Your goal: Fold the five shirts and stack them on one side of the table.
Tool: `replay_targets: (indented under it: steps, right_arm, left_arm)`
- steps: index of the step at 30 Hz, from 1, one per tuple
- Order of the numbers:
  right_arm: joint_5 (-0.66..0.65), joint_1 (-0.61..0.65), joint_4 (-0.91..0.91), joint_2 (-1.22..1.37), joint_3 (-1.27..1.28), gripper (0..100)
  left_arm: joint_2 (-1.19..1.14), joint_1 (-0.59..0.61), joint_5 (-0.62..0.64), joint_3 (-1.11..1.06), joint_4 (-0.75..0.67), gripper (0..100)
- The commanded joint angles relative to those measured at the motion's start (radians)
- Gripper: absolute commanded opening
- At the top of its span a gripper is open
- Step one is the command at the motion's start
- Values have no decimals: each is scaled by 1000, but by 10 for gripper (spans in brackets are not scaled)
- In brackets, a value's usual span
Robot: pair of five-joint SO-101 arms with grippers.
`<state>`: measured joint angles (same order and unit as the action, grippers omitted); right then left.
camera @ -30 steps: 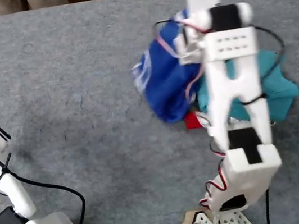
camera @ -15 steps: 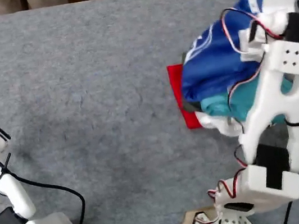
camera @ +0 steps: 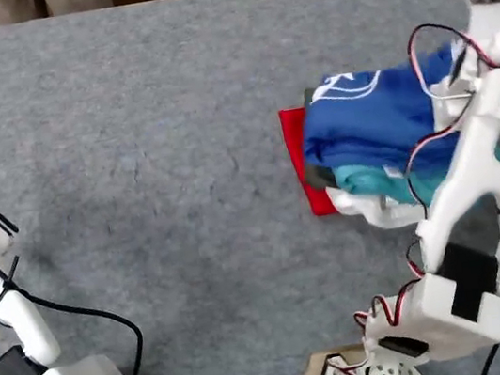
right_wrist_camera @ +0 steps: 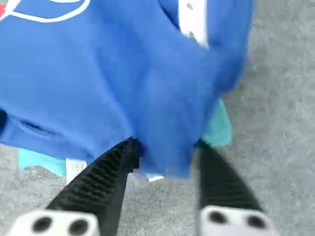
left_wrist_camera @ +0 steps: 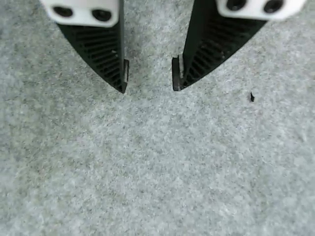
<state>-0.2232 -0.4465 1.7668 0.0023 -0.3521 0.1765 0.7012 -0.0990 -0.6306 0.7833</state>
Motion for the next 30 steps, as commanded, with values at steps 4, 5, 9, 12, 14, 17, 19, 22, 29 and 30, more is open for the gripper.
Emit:
replay_targets:
  steps: [4,5,9,12,14,17,19,22,29,30]
  right_arm:
    - [-12,-25,15,-209,1,496]
    - [-12,-21,14,-225,5,495]
    - [72,-19,-3,-202,1,379]
    - [137,-12,-35,-151,1,207]
    - [164,19,-37,-128,1,84]
    - [189,62,8,-117,1,18]
    - [206,87,21,-131,8,16]
    - [199,120,20,-206,33,4]
    - [49,240,15,-547,245,3]
    - [37,255,14,-595,300,3]
  left_arm:
    - [2,-38,-11,31,-14,153]
    - [2,-44,-11,31,-14,153]
    - [2,-77,-14,31,-2,153]
    - [13,-123,-14,49,71,153]
    - [13,-161,-14,84,143,153]
    - [15,-226,-14,167,264,153]
    - [18,-267,-14,219,341,153]
    - [88,-315,-15,258,393,147]
    - [503,-459,-63,140,416,24]
    - [564,-486,-61,94,397,25]
